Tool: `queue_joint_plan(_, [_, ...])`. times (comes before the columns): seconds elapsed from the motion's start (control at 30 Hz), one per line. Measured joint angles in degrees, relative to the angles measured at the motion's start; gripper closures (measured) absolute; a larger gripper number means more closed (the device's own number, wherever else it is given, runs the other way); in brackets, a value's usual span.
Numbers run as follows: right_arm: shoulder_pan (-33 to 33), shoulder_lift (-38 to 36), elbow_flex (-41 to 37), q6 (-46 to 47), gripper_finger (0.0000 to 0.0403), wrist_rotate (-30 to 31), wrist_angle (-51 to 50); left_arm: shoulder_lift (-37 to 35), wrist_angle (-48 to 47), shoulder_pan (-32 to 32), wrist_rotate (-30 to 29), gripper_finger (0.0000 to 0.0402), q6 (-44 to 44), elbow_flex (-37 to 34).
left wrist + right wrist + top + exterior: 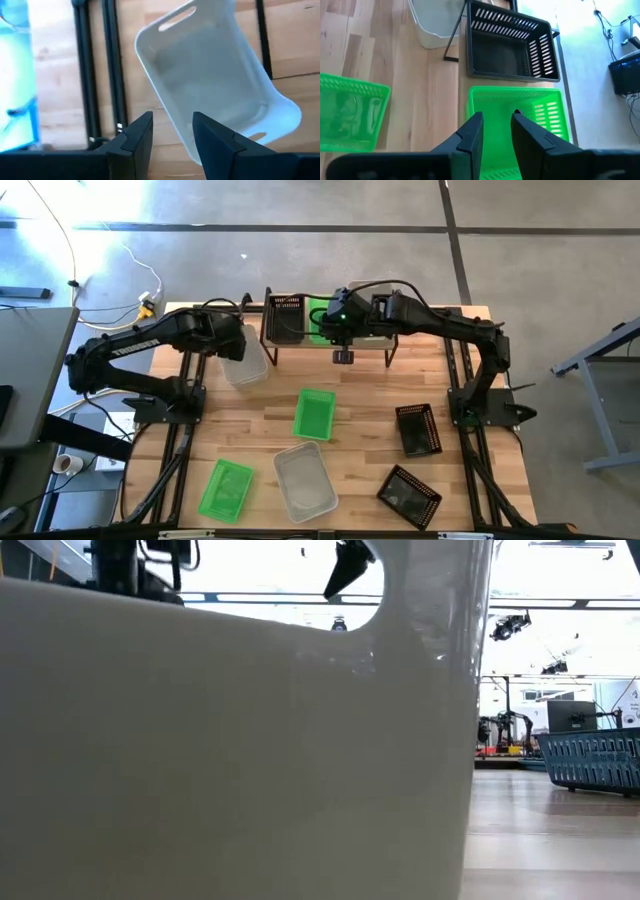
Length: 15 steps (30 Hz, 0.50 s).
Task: Stack baskets on shelf by color
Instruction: Stack the top gray bin on top of the gray bin on the shelf
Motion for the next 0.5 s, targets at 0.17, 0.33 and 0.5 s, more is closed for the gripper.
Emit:
queue_joint_plan(0.17, [0.00,0.00,0.00,-2.50,0.0318,0.05,-0.34,-0.32,7.17,5.47,2.09,0.0271,1.53,-4.56])
queue_joint_plan(0.33, [0.00,0.00,0.00,-3.34,0.0318,0.05,-0.34,-0.30,13.29,10.03,3.46,0.0271,2.72,-9.21])
queue_joint_plan(0.5, [-0.18,0.00,0.00,-3.52,0.0318,0.05,-0.44,-0.30,17.31,13.54,4.00,0.0271,1.53,-13.90])
